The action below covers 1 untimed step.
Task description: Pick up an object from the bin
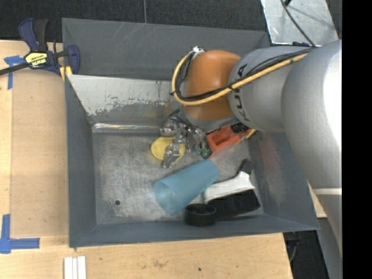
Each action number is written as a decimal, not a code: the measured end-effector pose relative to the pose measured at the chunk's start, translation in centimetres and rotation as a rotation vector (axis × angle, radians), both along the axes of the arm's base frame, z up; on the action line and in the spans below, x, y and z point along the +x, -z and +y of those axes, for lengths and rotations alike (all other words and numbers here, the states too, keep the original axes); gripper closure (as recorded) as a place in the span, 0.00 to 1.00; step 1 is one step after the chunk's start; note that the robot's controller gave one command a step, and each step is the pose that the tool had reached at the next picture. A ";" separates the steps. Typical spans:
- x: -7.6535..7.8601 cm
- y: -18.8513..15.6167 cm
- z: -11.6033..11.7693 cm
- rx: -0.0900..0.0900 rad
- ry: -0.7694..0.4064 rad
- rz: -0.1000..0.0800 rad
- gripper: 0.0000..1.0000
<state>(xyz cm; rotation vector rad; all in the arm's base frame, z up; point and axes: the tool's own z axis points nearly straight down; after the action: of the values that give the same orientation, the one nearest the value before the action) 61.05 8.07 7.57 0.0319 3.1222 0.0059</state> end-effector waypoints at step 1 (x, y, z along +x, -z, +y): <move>0.5 -15.6 -1.1 -0.004 -0.034 0.011 1.00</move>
Offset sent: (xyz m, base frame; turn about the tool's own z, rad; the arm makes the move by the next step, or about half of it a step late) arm 0.0000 0.0000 0.0000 0.0000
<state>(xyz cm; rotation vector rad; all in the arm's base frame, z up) 61.57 7.02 23.13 -0.0215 3.1336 0.0003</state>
